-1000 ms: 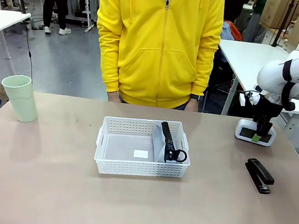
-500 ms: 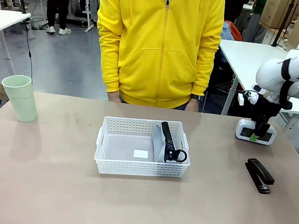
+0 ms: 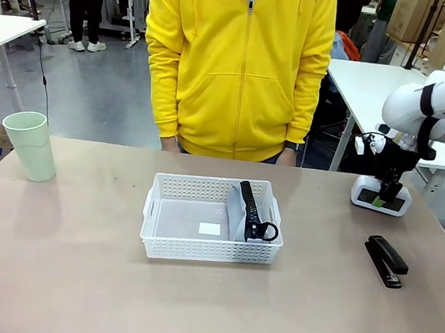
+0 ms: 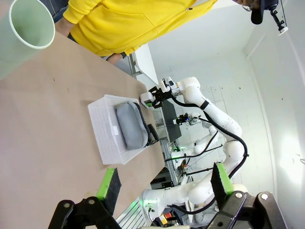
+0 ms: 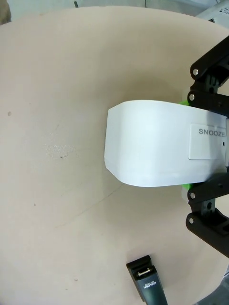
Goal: Efficiently arrange items inside the basket to fit them all.
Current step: Pick up the Digital clock and place it inside the Organizing basket.
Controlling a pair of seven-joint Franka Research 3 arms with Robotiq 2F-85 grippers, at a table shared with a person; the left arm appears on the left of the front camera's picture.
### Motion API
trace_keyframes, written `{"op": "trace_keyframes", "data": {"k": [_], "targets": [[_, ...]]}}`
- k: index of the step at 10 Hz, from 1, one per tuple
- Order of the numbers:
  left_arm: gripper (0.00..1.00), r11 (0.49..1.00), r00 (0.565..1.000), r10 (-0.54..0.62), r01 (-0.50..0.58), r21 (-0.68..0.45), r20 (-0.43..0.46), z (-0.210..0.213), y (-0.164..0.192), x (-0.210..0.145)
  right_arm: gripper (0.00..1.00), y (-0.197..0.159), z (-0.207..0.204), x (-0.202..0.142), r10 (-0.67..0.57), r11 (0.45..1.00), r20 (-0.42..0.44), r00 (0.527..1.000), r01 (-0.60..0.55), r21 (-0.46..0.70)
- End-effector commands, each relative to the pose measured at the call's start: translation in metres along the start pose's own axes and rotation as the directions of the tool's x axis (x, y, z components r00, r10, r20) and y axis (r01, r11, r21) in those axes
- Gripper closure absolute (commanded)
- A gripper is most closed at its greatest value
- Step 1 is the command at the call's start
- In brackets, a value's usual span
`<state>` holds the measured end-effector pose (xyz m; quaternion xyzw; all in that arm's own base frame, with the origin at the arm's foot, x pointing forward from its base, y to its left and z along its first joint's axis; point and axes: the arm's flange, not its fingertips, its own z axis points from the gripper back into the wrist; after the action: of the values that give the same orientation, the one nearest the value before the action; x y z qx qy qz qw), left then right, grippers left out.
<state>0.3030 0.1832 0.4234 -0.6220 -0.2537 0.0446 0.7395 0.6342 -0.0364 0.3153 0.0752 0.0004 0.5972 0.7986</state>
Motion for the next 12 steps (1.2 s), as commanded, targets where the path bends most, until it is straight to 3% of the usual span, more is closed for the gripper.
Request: {"op": "trace_keyframes", "data": {"k": [1, 4, 7, 8, 9, 12], "targets": [[0.00, 0.999, 1.000, -0.024, 0.024, -0.025, 0.014, -0.001, -0.002, 0.001, 1.00, 0.019, 0.037, -0.002, 0.013, 1.000, -0.005, 1.000, -0.013, -0.028], [0.00, 0.999, 1.000, -0.024, 0.024, -0.025, 0.014, -0.001, -0.002, 0.001, 1.00, 0.093, 0.129, -0.016, 0.076, 0.990, 0.044, 0.996, -0.070, -0.123], [0.00, 0.999, 1.000, -0.024, 0.024, -0.025, 0.014, -0.001, -0.002, 0.001, 1.00, 0.148, 0.154, -0.049, 0.090, 0.981, 0.120, 0.989, -0.067, -0.185], [0.00, 0.999, 1.000, -0.024, 0.024, -0.025, 0.014, -0.001, -0.002, 0.001, 1.00, 0.151, 0.151, -0.059, 0.024, 0.979, 0.172, 0.985, 0.012, -0.204], [0.00, 0.999, 1.000, -0.024, 0.024, -0.025, 0.014, -0.001, -0.002, 0.001, 1.00, 0.136, 0.171, -0.034, 0.071, 0.984, 0.070, 0.995, -0.058, -0.170], [0.00, 0.999, 1.000, -0.024, 0.024, -0.025, 0.014, -0.001, -0.002, 0.001, 1.00, 0.136, 0.171, -0.034, 0.071, 0.984, 0.070, 0.995, -0.058, -0.170]]}}
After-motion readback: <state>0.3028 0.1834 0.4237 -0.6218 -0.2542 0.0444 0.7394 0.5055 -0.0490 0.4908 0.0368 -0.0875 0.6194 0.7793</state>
